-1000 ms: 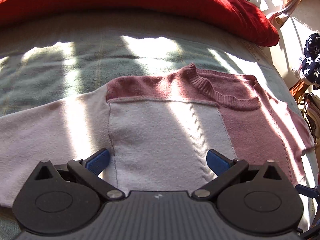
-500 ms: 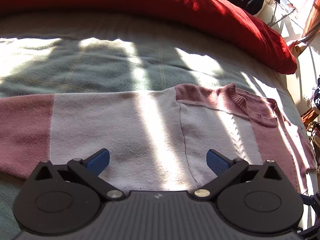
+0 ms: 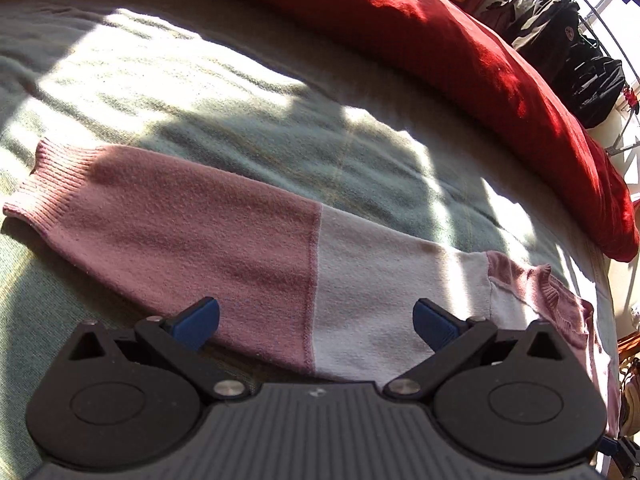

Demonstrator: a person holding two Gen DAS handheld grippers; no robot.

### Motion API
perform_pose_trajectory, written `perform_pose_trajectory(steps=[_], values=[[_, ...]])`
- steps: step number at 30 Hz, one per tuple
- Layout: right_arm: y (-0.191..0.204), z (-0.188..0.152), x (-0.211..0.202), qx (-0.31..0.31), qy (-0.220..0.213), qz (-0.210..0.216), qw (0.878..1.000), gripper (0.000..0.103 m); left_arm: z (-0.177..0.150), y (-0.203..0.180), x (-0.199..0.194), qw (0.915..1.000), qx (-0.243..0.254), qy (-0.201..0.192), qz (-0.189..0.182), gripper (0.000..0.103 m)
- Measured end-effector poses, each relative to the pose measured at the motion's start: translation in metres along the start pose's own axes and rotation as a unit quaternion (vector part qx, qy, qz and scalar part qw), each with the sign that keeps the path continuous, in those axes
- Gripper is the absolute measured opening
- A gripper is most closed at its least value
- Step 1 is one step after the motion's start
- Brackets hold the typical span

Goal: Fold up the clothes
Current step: 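Move the open left tool over the sweater toward the pink sleeve cuff, then lower the left tool onto the pink ribbed sleeve cuff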

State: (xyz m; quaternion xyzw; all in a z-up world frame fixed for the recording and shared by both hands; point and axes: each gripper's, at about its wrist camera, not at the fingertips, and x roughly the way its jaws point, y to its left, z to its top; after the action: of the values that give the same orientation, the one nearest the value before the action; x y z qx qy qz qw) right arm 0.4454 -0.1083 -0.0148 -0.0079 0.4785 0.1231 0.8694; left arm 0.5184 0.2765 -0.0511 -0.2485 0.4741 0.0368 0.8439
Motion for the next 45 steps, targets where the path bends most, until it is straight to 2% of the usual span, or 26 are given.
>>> perform_pose_trajectory(steps=[5, 7, 10, 12, 16, 21, 26, 34, 40, 45], values=[[0.016, 0.019, 0.01, -0.023, 0.004, 0.01, 1.0, 0.103, 0.008, 0.056, -0.014, 0.9952, -0.095, -0.01, 0.019, 0.102], [0.021, 0.025, 0.017, -0.027, 0.009, 0.015, 0.999, 0.103, 0.009, 0.079, -0.016, 0.99, -0.14, -0.009, 0.006, 0.102], [0.03, 0.031, 0.03, -0.025, 0.027, 0.03, 0.999, 0.103, 0.009, 0.101, -0.013, 0.9832, -0.18, -0.002, -0.029, 0.102], [0.036, 0.033, 0.039, -0.018, 0.045, 0.043, 0.998, 0.103, 0.011, 0.108, -0.009, 0.9802, -0.193, 0.002, -0.044, 0.102], [0.046, 0.037, 0.049, -0.011, 0.058, 0.054, 0.997, 0.103, 0.019, 0.12, -0.002, 0.9737, -0.218, -0.014, -0.065, 0.102], [0.055, 0.043, 0.056, -0.029, 0.068, 0.052, 0.996, 0.103, 0.032, 0.13, 0.008, 0.9693, -0.227, -0.035, -0.087, 0.102], [0.061, 0.049, 0.059, -0.044, 0.074, 0.053, 0.995, 0.103, 0.039, 0.136, 0.017, 0.9599, -0.253, -0.068, -0.1, 0.102], [0.065, 0.054, 0.064, -0.044, 0.081, 0.051, 0.994, 0.103, 0.013, 0.139, 0.003, 0.9602, -0.236, -0.089, -0.12, 0.102], [0.069, 0.054, 0.07, -0.046, 0.088, 0.05, 0.994, 0.103, 0.042, 0.134, 0.017, 0.9658, -0.221, -0.095, -0.098, 0.102], [0.072, 0.057, 0.069, -0.055, 0.086, 0.049, 0.994, 0.103, 0.033, 0.134, 0.009, 0.9662, -0.214, -0.103, -0.101, 0.101]])
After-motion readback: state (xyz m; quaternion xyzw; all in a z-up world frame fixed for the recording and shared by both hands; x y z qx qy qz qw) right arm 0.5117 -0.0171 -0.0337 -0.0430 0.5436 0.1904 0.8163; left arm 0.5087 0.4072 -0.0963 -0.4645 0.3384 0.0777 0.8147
